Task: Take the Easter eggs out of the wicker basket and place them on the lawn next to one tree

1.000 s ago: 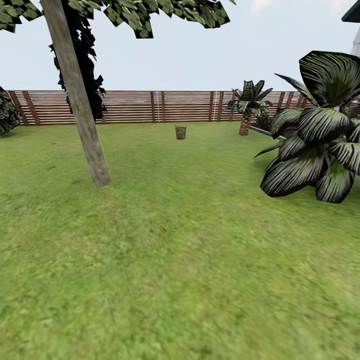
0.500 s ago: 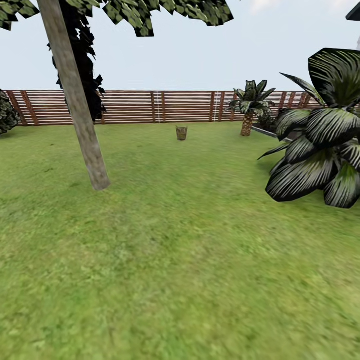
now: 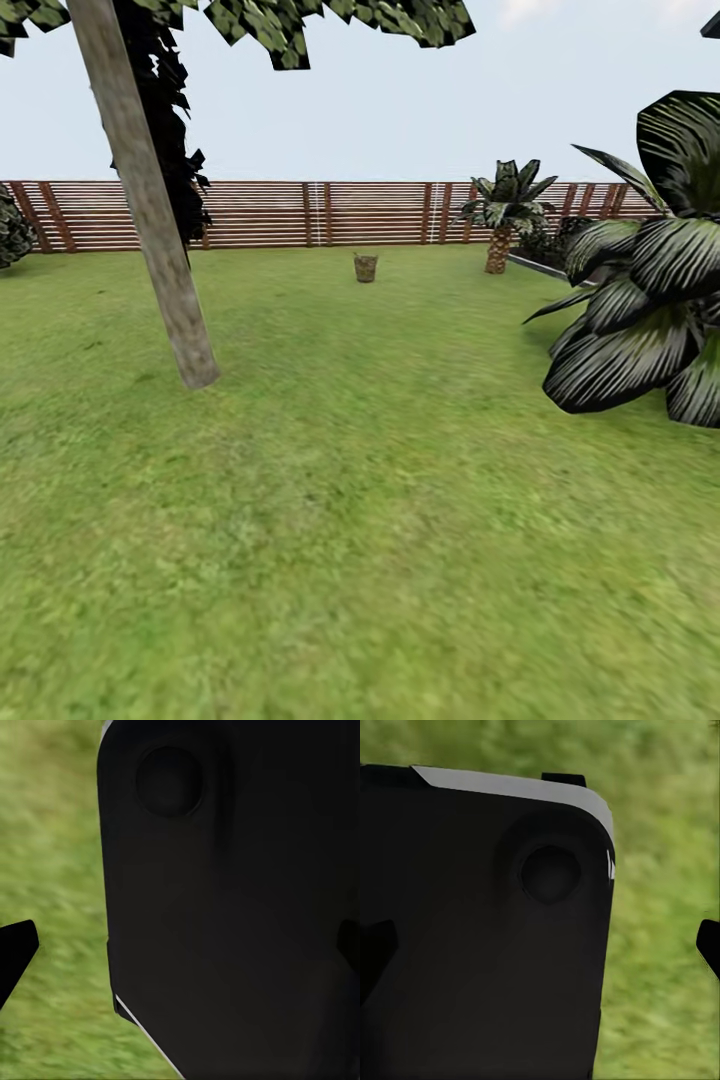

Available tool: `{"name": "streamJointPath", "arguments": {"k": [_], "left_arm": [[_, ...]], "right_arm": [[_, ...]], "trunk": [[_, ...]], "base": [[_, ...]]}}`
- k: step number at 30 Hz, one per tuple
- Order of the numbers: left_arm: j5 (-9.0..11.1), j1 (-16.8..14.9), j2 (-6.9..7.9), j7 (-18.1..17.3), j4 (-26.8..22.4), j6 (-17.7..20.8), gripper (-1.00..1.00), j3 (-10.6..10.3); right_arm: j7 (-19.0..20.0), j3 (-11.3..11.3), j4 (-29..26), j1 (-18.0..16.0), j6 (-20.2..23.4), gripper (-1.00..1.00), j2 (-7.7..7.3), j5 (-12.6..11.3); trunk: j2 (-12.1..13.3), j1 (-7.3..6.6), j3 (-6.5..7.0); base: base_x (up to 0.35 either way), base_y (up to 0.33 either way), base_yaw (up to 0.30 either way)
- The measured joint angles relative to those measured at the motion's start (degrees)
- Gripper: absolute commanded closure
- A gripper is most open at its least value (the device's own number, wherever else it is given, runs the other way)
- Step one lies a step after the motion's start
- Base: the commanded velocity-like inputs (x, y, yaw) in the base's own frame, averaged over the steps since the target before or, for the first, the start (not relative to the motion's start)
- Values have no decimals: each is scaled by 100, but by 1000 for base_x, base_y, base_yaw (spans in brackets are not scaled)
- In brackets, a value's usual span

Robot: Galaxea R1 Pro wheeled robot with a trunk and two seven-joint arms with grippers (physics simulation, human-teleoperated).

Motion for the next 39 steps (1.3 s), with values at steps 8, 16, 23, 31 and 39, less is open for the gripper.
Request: {"name": "streamJointPath", "arguments": {"k": [8,16,23,31,39], "left_arm": [[0,0,0,0,0,0,-100,0],[0,0,0,0,0,0,-100,0],[0,0,0,0,0,0,-100,0],[0,0,0,0,0,0,-100,0],[0,0,1,0,0,0,-100,0]], "right_arm": [[0,0,0,0,2,-100,0,0],[0,0,0,0,0,-100,0,0],[0,-3,0,0,4,-100,26,0],[0,-7,16,0,12,-100,41,-46],[0,-9,65,0,13,-100,22,-38]], "trunk": [[0,0,0],[0,0,0],[0,0,0],[0,0,0],[0,0,0]], "base": [[303,99,0],[303,99,0],[303,99,0],[303,99,0],[303,99,0]]}}
